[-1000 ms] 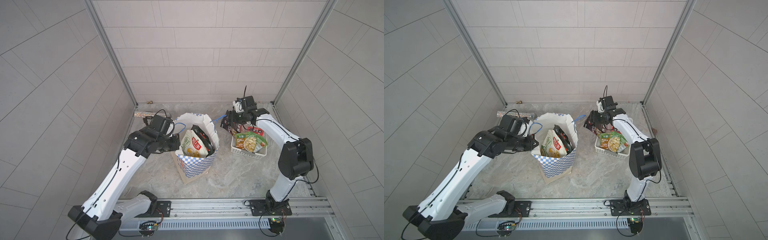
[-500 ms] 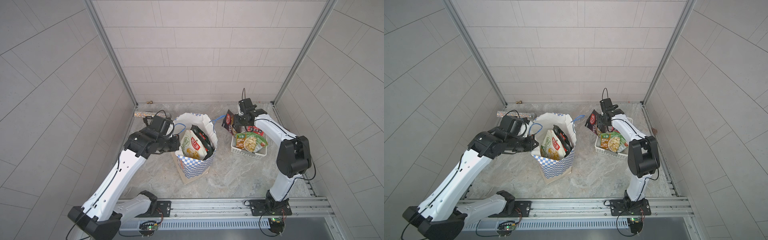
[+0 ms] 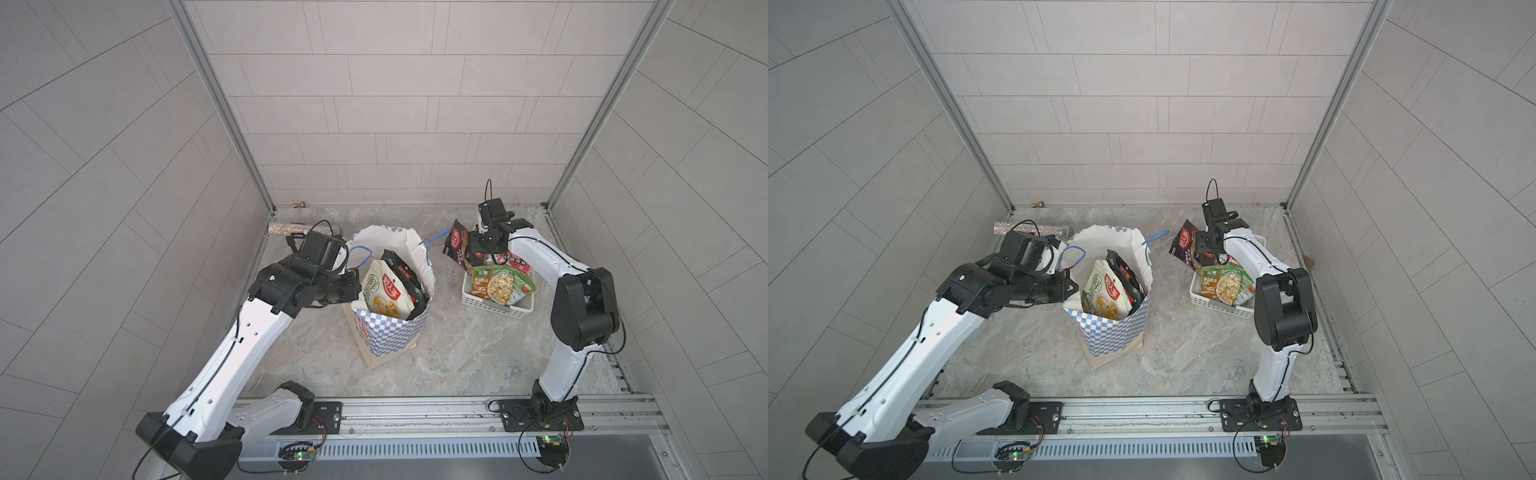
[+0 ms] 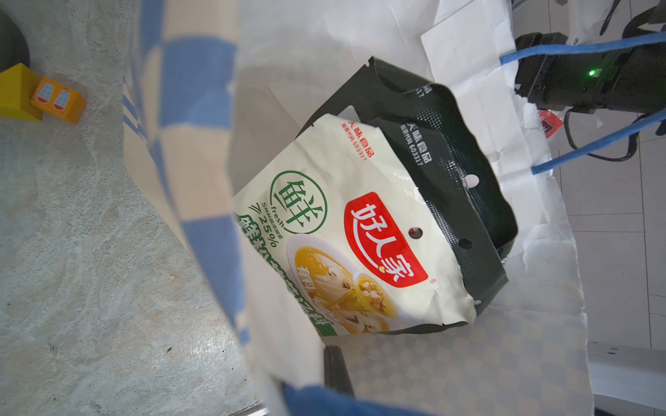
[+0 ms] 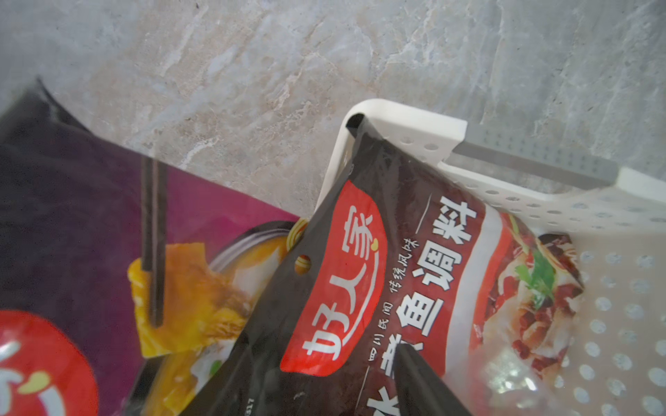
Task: Place the condiment packets inside the bag
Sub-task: Pick up the condiment packet from the storage box.
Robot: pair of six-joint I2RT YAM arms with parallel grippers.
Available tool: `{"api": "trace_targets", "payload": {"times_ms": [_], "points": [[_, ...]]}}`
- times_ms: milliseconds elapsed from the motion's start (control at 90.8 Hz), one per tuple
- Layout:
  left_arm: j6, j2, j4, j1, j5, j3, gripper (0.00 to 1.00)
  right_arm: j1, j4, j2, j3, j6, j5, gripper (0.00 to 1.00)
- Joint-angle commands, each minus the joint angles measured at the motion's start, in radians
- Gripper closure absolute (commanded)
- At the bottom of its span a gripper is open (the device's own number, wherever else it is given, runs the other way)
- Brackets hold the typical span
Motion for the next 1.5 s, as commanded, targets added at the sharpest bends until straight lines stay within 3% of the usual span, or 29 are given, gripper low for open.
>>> {"api": "trace_targets", "payload": {"times_ms": [0,176,341,473,627,760,1079,1486], "points": [[0.028,-0.017,0.058,0.004,0.015,0.001,1.00,-0.002,0.047,-0.017,-0.039,0.042,-0.086,0.24],[0.035,-0.019,0.054,0.005,0.012,0.010,1.00,-0.021,0.081,0.040,-0.049,0.075,-0.161,0.24],[0.038,-0.019,0.054,0.005,0.009,0.006,1.00,-0.046,0.121,0.055,-0.083,0.095,-0.174,0.37],[0.038,-0.016,0.055,0.005,0.013,0.003,1.00,-0.059,0.137,0.071,-0.098,0.097,-0.180,0.39],[0.036,-0.017,0.055,0.004,0.011,0.004,1.00,-0.058,0.143,0.034,-0.114,0.094,-0.136,0.78],[0.037,-0.017,0.057,0.005,0.013,0.007,1.00,-0.059,0.108,-0.045,-0.100,0.062,-0.061,1.00],[0.062,-0.007,0.079,0.003,0.112,0.001,1.00,-0.059,-0.015,-0.256,0.002,-0.071,0.080,1.00],[0.078,0.012,0.081,0.001,0.162,0.006,1.00,0.031,0.015,-0.550,0.167,-0.252,-0.044,1.00]]}}
